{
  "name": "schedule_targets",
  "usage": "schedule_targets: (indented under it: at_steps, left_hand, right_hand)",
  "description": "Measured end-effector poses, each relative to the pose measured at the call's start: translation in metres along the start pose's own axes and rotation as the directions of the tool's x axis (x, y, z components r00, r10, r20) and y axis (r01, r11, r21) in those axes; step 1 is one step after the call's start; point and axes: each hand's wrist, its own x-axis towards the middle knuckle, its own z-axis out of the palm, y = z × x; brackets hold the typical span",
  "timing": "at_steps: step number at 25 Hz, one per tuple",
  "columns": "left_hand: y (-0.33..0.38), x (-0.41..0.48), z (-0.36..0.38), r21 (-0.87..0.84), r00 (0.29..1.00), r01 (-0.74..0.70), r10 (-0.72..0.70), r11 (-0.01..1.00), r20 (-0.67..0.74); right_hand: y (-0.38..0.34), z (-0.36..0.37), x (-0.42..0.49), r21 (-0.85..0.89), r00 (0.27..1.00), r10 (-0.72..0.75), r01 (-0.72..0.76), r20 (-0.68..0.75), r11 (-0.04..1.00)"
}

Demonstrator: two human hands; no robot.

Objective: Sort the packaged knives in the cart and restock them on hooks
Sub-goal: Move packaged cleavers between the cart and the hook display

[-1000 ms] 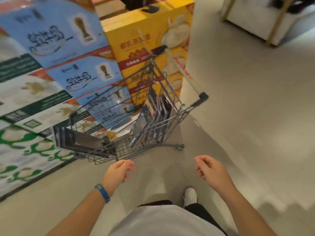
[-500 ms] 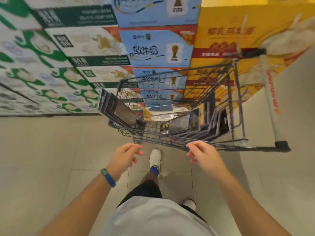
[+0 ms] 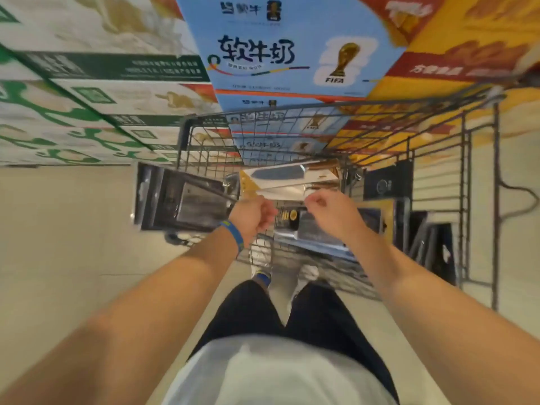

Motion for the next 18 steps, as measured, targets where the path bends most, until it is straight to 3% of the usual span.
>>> schedule_targets:
  at_steps: [4,8,11,14,18]
  left_hand:
    - [-0.02,0.097,0.03,-0.165,0.981,0.164,-0.178,0.973,-0.073]
    - [-0.048,0.161,0.03,-0.453,0.949,0.248,-0.308,0.856,-0.063]
    - [-0.064,0.185,0.022,-0.476,0.934,0.27,-0.347,0.837,-0.08]
    - [-0.068,0.202,0.02,-0.368,0.942,0.297,-0.334,0.881,-0.038]
    - [-0.057,0.212,0.026,-0.406,0.944,0.269,-0.323,0.873,-0.07]
  right_hand:
    - [0.02,0.039,0.135,-0.395,0.994,-0.04,0.077,0.101,0.915]
    - [0.04,0.089,0.24,-0.725,0.96,-0.129,0.272,0.248,0.633]
    - [0.062,0.113,0.276,-0.822,0.949,-0.117,0.314,0.294,0.475]
    - [0.081,0.124,0.287,-0.851,0.962,-0.17,0.27,0.215,0.451]
    - [0.091,0.125,0.284,-0.874,0.941,-0.269,0.3,0.205,0.383]
